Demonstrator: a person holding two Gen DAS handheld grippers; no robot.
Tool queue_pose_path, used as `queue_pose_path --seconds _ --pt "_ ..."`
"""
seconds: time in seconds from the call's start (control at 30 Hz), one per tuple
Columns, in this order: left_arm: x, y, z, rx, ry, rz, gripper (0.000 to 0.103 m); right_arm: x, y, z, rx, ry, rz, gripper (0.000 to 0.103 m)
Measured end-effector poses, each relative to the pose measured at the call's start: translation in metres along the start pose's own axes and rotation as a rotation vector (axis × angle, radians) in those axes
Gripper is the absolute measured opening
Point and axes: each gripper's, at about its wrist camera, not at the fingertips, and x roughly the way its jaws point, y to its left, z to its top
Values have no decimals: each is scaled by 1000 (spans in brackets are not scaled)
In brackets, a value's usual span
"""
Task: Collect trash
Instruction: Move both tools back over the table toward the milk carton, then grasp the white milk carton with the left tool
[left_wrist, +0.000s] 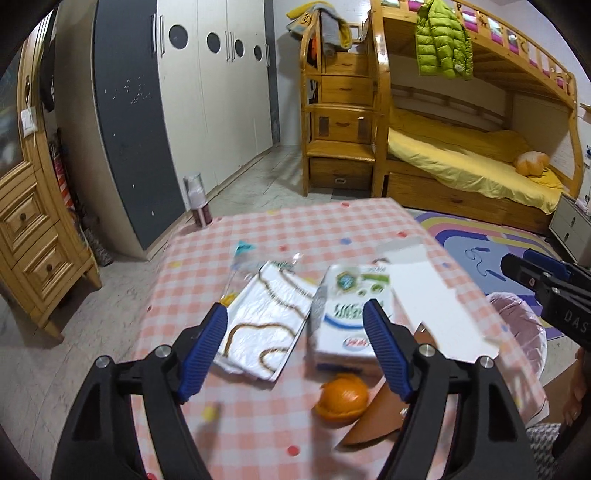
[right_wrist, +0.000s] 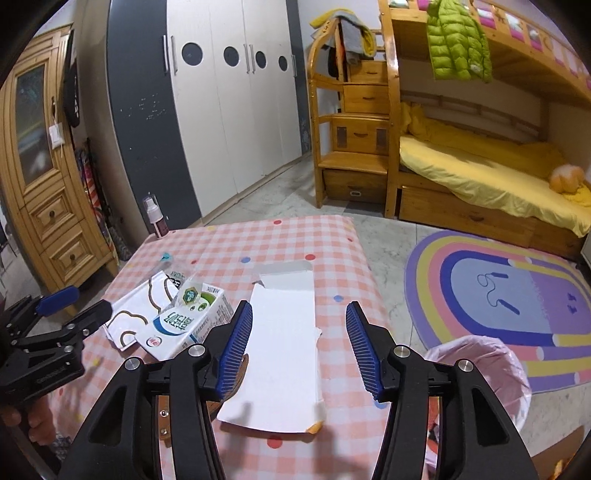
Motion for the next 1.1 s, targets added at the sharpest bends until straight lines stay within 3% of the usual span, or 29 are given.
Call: queue_pose_path --seconds 0.07,0.4,0.53,0.67,0.93,1.0,1.1 --pt "3 5 -5 4 23 -1 77 9 1 -5 -23 41 -21 54" --pt "12 -18 -21 58 82 -69 81 10 -13 -9 4 54 -53 62" --pt "22 -32 -23 89 111 -87 83 12 -13 -10 10 61 -61 77" --pt "39 -39 -23 88 158 -95 83 15 -14 -11 7 76 -77 83" --pt "64 -47 -15 99 205 -101 83 15 -18 -11 26 81 -75 85" --pt "68 -48 -13 94 210 -111 69 16 -19 -11 30 86 -73 85" --pt "61 -47 -10 81 177 -104 68 16 -21 -12 38 90 -72 85"
